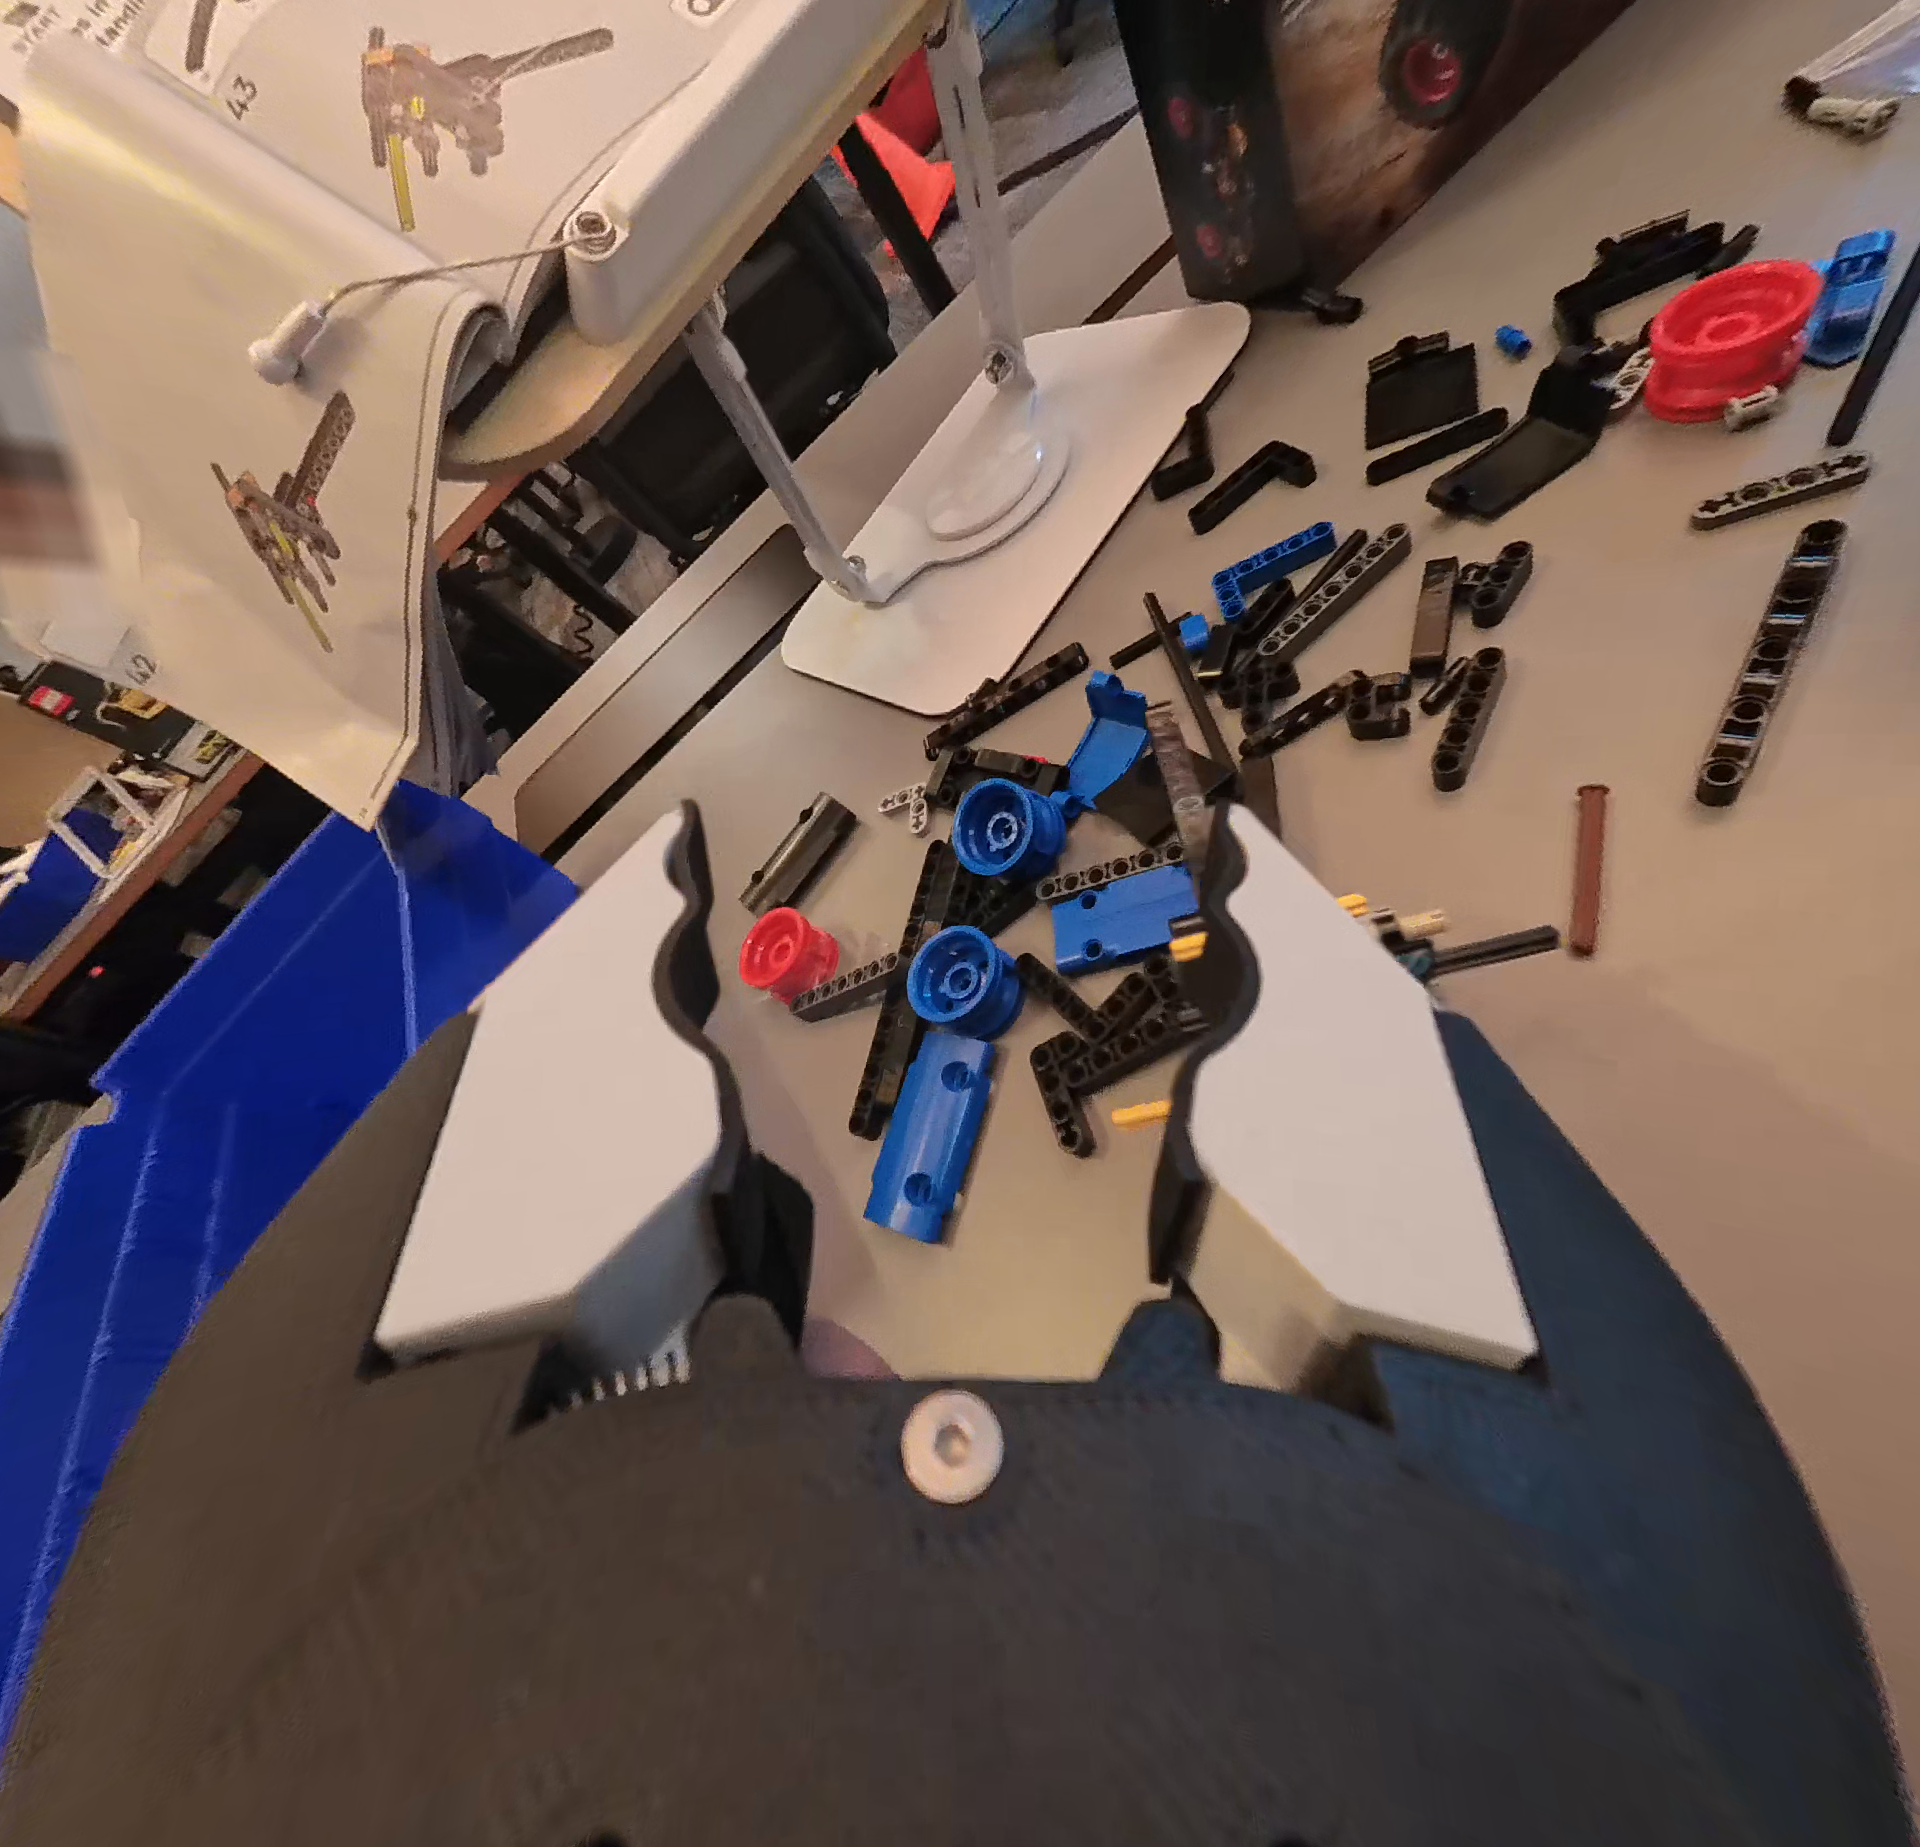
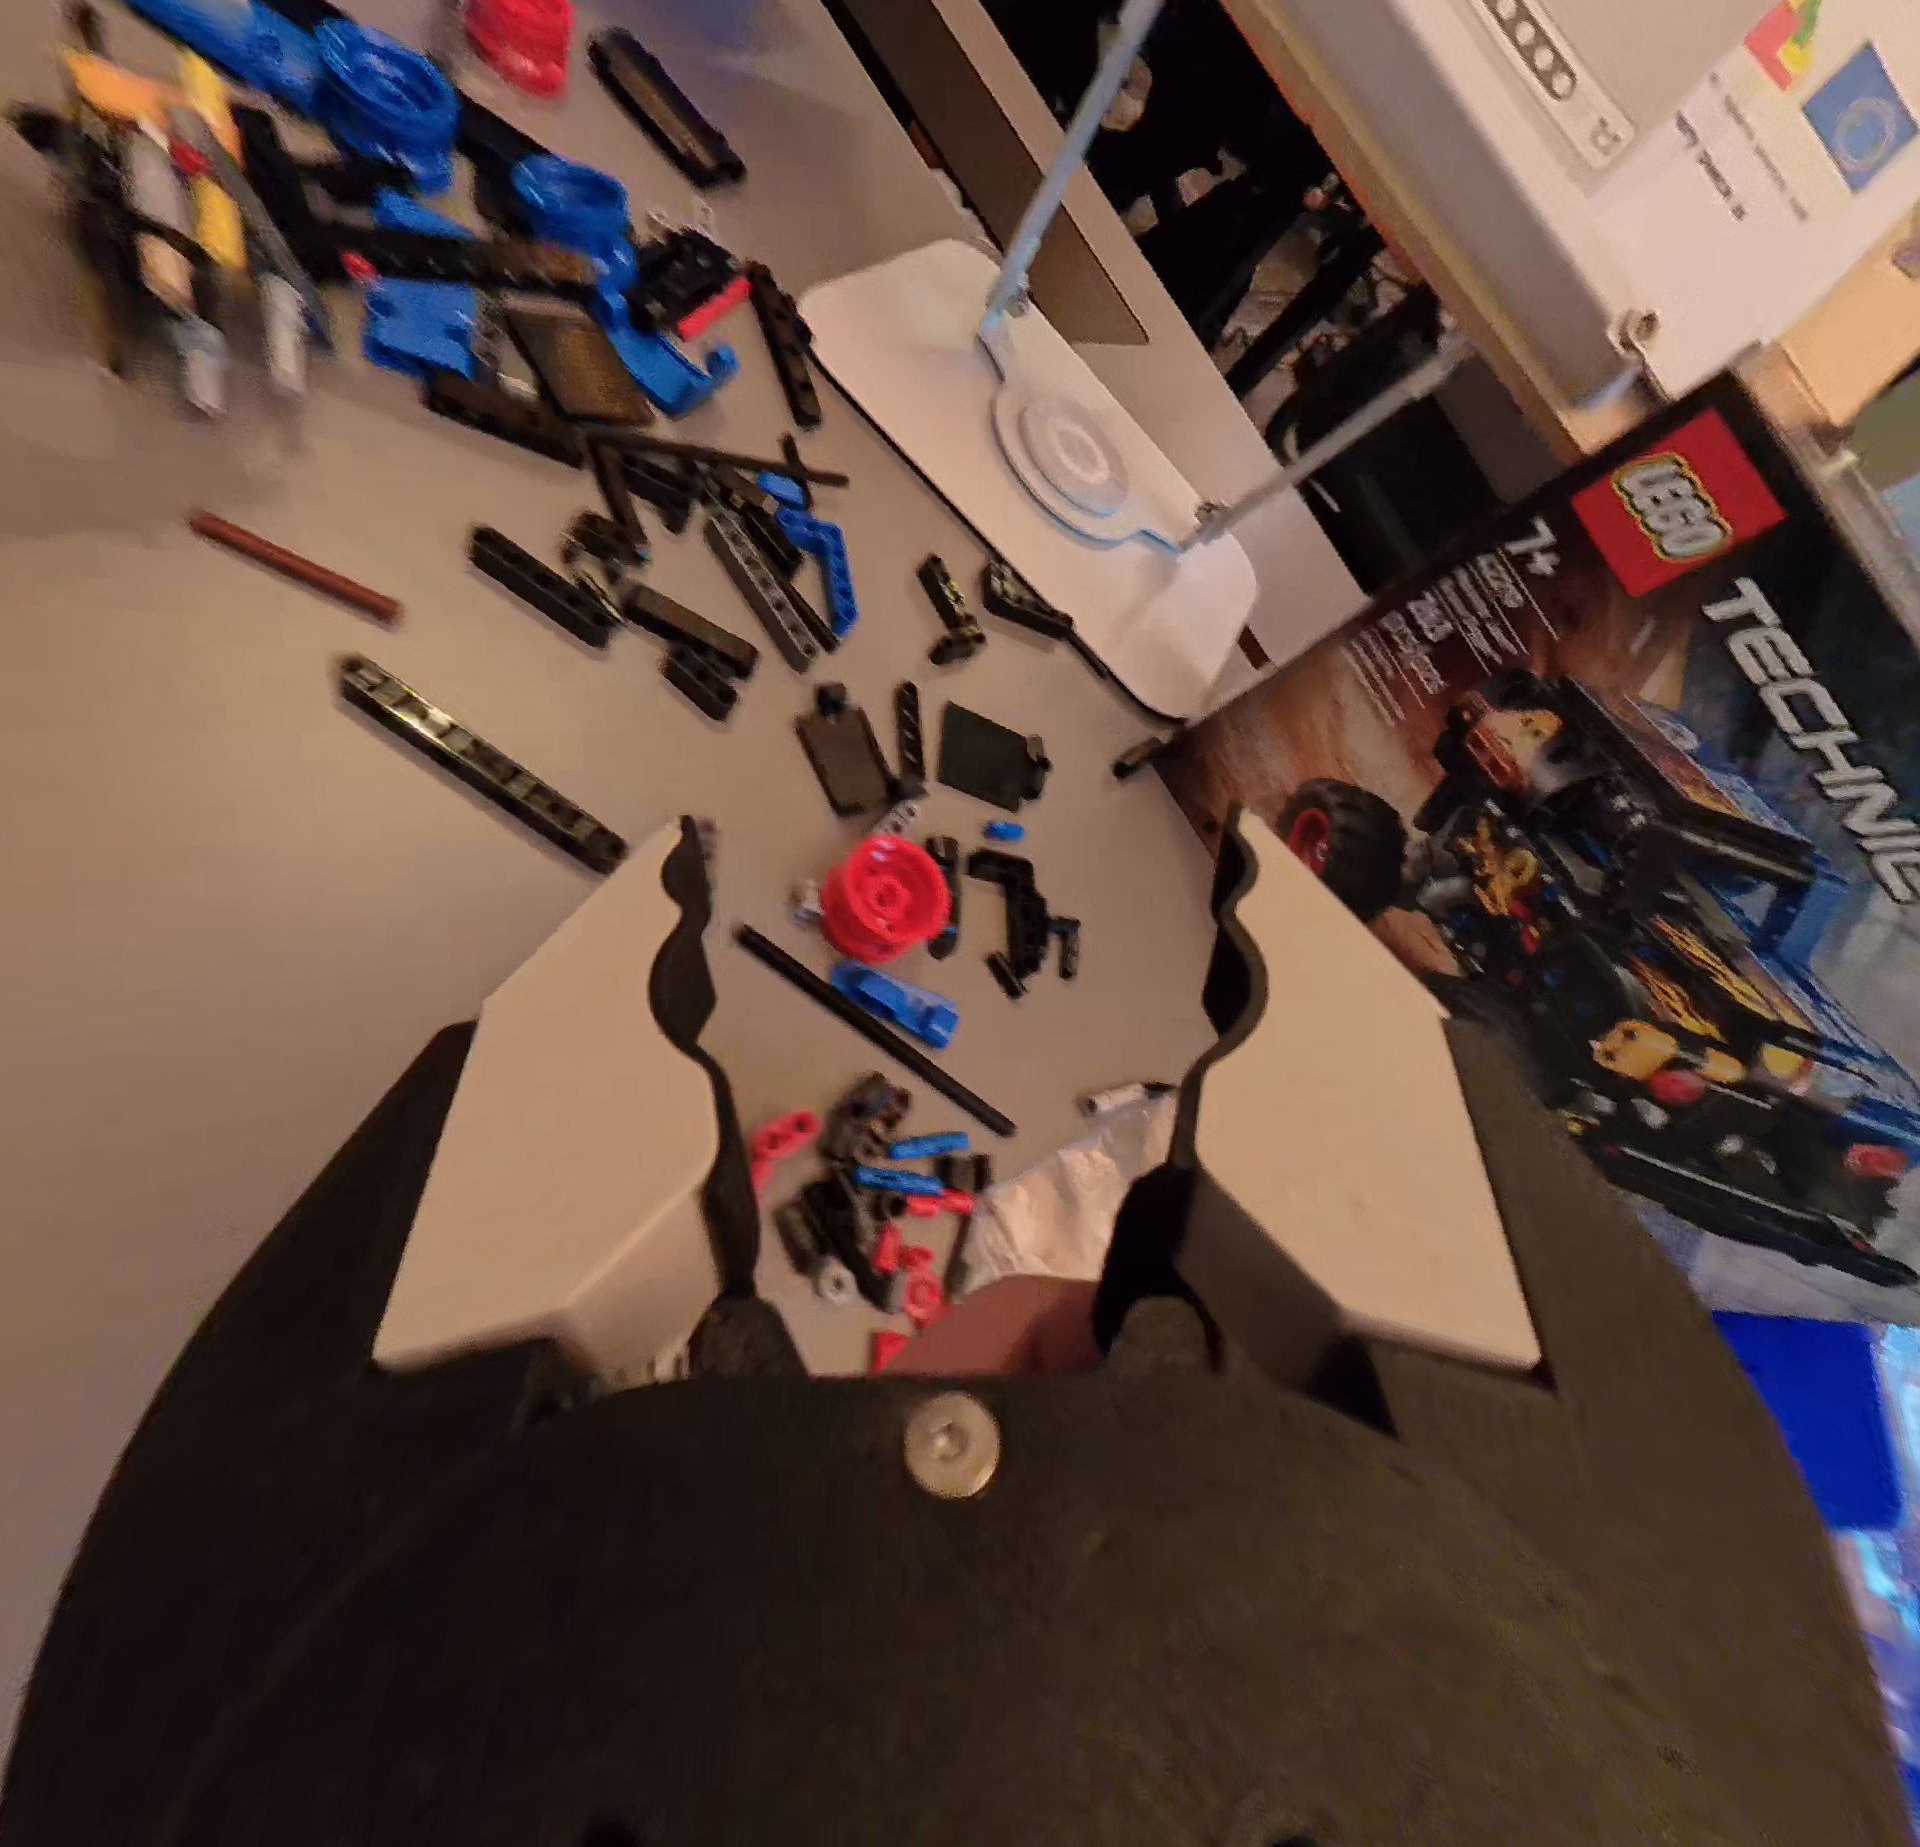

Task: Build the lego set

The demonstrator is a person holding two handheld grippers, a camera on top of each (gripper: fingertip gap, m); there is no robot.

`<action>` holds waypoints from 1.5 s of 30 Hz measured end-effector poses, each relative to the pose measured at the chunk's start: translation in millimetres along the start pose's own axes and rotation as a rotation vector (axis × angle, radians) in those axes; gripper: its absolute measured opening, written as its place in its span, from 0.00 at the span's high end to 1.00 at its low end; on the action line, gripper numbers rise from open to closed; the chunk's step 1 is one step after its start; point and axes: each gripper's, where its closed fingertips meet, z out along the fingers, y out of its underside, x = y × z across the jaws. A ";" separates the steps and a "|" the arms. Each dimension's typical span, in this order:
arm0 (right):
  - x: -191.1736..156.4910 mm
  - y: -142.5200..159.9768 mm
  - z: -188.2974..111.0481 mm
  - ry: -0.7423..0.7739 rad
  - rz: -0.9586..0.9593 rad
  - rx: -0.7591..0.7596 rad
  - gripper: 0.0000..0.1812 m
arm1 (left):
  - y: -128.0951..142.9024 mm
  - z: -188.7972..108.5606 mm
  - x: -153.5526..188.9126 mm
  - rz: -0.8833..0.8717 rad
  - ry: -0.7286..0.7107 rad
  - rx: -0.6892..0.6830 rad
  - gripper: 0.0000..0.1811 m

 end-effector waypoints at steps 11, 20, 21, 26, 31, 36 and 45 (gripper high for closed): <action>-109.1 -43.4 -5.9 -0.400 0.191 0.011 0.34 | 1.6 -24.9 40.0 -0.085 0.090 -0.091 0.39; -137.9 -11.0 15.9 -0.410 0.269 -0.203 0.46 | 0.1 -33.4 87.8 -0.136 0.259 -0.131 0.45; -148.0 -6.6 14.5 -0.466 0.251 -0.222 0.37 | -2.0 -33.4 94.3 -0.139 0.280 -0.127 0.47; -156.6 2.3 18.0 -0.526 0.284 -0.243 0.22 | 5.1 -21.0 127.9 -0.118 0.373 -0.185 0.48; -152.6 1.8 20.5 -0.487 0.263 -0.223 0.17 | 19.1 -10.4 145.3 -0.116 0.421 -0.254 0.51; -153.4 7.6 22.2 -0.513 0.300 -0.276 0.14 | 22.3 -2.8 143.1 -0.198 0.406 -0.257 0.53; -147.3 7.0 26.1 -0.479 0.317 -0.245 0.15 | 29.2 6.8 121.5 -0.215 0.262 -0.239 0.60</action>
